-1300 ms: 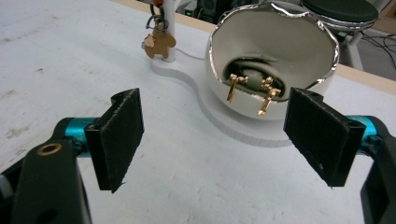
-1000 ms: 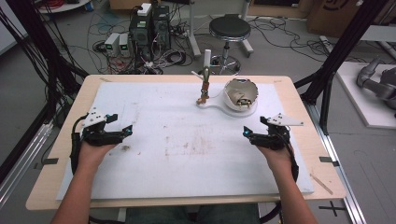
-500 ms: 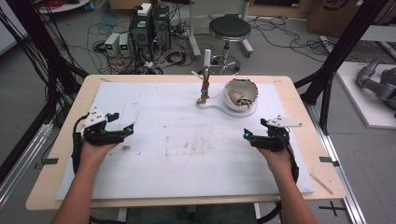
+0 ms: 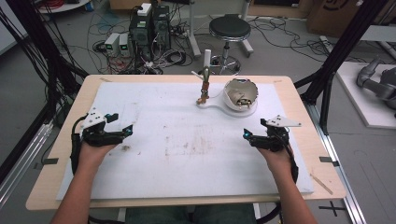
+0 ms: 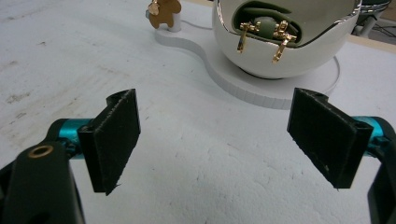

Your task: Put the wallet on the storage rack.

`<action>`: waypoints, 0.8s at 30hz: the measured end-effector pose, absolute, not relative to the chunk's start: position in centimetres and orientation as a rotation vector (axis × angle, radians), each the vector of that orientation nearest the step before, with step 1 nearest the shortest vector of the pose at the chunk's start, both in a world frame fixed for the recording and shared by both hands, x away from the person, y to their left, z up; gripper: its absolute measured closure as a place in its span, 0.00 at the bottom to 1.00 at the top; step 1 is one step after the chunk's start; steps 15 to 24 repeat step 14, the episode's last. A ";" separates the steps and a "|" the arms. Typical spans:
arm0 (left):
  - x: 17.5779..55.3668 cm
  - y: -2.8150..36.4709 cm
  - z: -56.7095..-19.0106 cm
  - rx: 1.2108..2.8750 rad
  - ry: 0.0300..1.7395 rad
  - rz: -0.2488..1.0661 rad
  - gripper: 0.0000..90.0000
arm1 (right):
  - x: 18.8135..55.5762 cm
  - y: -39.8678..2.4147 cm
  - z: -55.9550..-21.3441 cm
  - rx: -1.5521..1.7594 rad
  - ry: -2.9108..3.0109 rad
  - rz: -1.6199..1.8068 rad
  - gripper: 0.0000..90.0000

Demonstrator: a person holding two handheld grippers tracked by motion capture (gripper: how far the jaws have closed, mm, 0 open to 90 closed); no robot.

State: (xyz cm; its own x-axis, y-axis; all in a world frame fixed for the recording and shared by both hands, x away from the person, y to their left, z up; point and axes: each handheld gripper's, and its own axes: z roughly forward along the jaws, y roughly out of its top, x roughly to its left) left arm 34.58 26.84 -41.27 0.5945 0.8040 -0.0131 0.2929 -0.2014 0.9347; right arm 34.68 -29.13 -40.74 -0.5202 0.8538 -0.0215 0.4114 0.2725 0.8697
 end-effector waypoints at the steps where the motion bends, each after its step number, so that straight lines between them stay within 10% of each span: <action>1: 34.6 26.9 -41.3 1.766 0.901 0.603 0.24 | 34.7 -29.1 -40.7 1.135 2.054 1.178 0.19; 24: 34.7 26.9 -41.5 1.771 0.905 0.588 0.24 | 34.7 -29.1 -40.8 1.139 2.061 1.168 0.20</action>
